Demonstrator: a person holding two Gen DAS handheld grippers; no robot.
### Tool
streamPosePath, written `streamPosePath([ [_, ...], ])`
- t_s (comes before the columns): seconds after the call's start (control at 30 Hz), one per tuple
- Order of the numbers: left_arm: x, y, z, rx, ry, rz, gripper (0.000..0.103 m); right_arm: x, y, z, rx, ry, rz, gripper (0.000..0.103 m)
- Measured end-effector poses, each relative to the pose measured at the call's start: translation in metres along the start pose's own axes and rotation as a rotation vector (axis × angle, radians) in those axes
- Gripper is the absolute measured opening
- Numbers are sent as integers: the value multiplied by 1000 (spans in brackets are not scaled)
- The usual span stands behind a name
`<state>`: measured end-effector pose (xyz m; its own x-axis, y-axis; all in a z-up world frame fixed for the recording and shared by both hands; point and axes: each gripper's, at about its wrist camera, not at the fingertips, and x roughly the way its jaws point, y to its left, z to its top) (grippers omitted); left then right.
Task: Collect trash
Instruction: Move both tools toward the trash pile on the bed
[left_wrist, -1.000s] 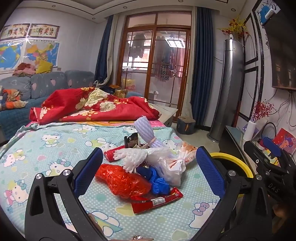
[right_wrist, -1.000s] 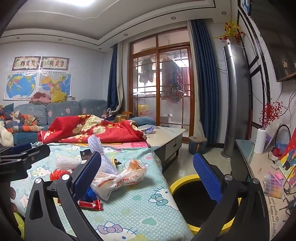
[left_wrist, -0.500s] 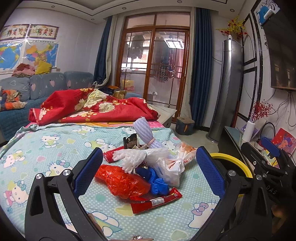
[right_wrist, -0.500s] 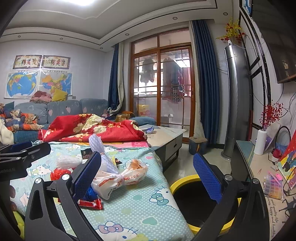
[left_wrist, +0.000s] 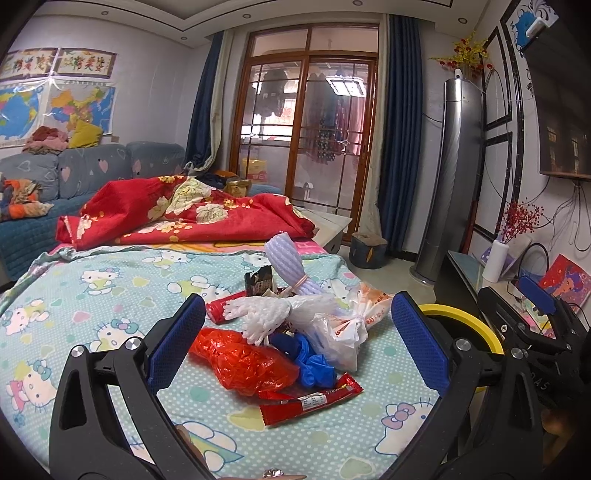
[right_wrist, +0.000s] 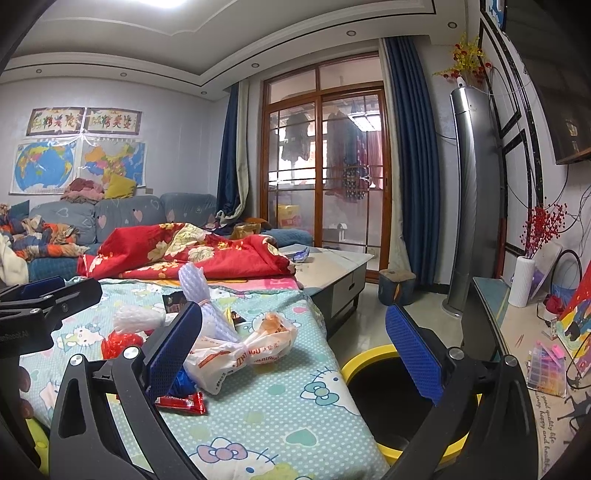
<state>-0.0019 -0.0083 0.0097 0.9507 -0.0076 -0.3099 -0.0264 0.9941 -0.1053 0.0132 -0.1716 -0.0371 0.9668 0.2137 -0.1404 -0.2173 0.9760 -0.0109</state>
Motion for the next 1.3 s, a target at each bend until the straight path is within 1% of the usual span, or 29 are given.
streamPosePath([
  [0.33,-2,-2,-1,4,1,-4,93,2,1,-1,0,4,0,97],
  [0.5,-4,-6,-2,15,6,-25,93,2,1,0,0,6,2,97],
  [0.6,-2,-3,-4,13,9,-32,93,3,5,-10,-4,10,7,97],
  [0.8,4,3,-5,11,31,-30,93,3,13,-15,-18,27,21,97],
  [1.1,10,17,-5,-18,45,-2,93,14,20,-6,-20,69,65,97],
  [1.3,17,34,-3,-51,60,36,93,31,25,-1,-8,139,86,97],
])
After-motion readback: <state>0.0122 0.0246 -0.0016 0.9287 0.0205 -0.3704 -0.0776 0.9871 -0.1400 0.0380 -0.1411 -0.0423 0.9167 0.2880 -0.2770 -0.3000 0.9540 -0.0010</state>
